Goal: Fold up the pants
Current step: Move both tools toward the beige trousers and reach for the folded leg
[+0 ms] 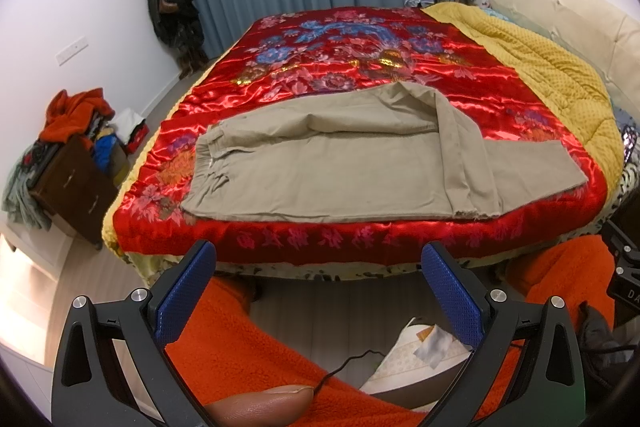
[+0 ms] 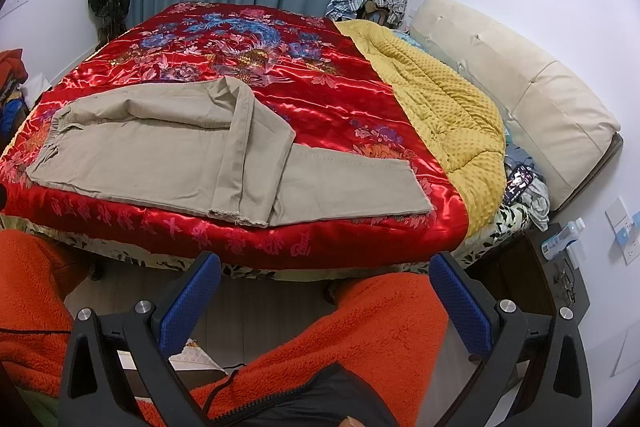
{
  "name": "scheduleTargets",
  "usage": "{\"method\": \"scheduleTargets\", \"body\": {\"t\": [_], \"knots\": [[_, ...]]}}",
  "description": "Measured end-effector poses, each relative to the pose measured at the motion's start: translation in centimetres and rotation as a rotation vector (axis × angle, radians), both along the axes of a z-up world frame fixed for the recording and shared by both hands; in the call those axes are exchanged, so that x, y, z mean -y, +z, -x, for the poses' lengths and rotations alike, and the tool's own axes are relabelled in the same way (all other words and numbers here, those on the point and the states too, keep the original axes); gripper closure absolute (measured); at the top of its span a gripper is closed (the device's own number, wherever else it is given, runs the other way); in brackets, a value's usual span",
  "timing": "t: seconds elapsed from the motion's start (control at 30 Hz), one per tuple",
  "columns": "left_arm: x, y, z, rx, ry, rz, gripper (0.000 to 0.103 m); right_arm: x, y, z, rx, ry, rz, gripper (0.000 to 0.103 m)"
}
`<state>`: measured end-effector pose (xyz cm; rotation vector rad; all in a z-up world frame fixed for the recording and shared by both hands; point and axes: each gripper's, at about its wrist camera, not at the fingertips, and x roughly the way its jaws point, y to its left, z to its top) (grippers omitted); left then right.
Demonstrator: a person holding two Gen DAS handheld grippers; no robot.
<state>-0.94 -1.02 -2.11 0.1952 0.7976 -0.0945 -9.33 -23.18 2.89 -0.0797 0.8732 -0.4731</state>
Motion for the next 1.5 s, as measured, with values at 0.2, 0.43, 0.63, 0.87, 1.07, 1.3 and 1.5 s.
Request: {"method": "scheduleTargets", "body": {"t": [0.2,0.43,0.63,0.87,1.07,1.3,1.5], "knots": [[0.0,-0.7,0.2,-0.021,-0.007,0.005,0.0,-0.1,-0.1,0.0,-0.002,0.001,-0.003,0.0],[-0.6,-0.2,-1.9,-0.013,-0.018,0.069,0.0,-0.7,0.2,-0.2,0.044,0.12,-0.078,0.0],[0.1,1.7,-4.1,0.097,-0.059,0.1,0.0,-0.3,3.7,0.3,0.372,0.255,-0.125,0.0],[1.3,0.0,-6.6,0.056,-0.046,0.065,0.0,2.4,-3.8,-6.7,0.273,0.302,-0.349,0.0],[1.0,-4.5,-8.1,-0.078,-0.03,0.031,0.0,5.0,-13.4,-11.8,0.03,0.266,-0.599,0.0],[0.3,-6.6,-9.8,-0.147,0.016,0.057,0.0,7.6,-17.7,-20.2,-0.072,0.313,-0.627,0.027],[0.2,-8.2,-10.6,-0.189,0.033,0.038,0.0,7.6,-21.4,-24.6,-0.154,0.273,-0.658,0.037]]}}
